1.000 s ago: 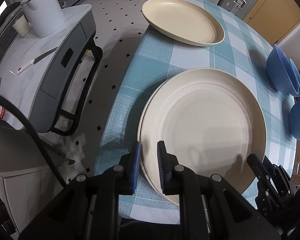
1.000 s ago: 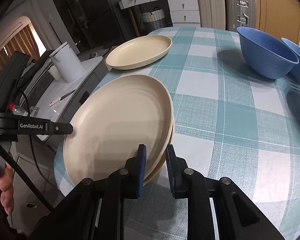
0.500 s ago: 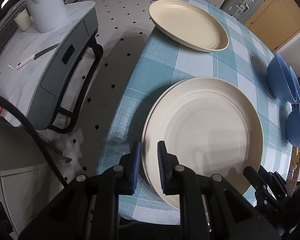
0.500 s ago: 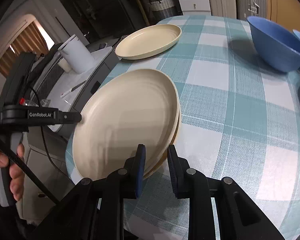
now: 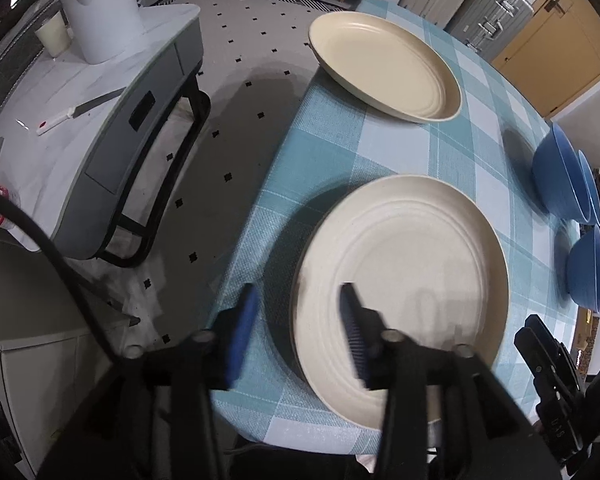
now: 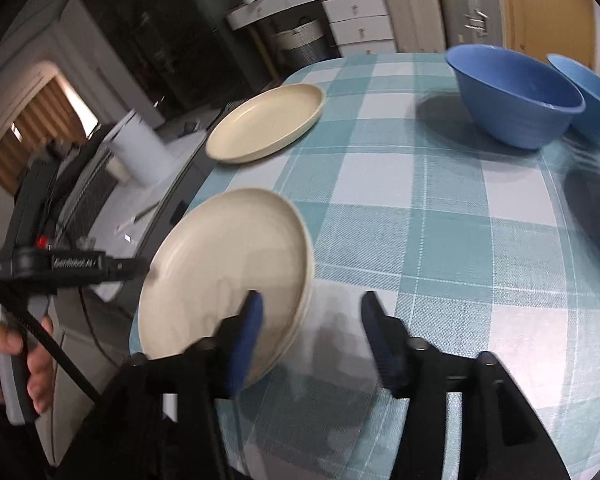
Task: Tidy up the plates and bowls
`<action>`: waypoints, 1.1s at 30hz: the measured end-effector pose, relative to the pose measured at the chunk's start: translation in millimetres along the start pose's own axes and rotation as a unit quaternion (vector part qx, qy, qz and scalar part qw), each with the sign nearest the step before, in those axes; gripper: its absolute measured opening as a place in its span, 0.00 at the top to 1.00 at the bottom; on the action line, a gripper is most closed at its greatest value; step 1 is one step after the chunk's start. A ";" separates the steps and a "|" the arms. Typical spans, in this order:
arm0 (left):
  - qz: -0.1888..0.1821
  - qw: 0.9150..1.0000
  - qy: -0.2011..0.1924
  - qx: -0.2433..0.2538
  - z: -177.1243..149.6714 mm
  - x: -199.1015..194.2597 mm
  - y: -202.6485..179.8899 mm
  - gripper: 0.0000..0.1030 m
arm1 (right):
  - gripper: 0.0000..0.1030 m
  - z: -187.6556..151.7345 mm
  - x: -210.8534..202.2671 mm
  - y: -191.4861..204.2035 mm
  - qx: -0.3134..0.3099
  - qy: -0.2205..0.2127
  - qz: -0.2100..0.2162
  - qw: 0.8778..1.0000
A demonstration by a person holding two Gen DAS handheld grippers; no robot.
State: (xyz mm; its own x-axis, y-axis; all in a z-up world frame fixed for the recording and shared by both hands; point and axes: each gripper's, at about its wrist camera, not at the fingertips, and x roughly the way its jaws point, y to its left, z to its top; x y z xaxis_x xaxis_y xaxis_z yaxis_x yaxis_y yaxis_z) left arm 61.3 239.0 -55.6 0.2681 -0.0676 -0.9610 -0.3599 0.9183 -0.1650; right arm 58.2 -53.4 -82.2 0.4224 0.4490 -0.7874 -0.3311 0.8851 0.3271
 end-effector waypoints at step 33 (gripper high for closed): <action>-0.032 0.999 0.026 0.024 -8.4 31.9 -27.0 0.65 | 0.84 0.1 48.4 -10.1 0.061 0.075 0.034 0.995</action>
State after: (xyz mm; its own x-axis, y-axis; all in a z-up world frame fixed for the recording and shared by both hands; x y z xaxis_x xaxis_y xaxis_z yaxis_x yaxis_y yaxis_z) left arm 72.1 208.7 -83.7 0.2414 -0.1452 -0.9595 -0.3005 0.9290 -0.2161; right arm 82.1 -40.5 -123.6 0.2687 0.4927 -0.8277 -0.2458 0.8659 0.4356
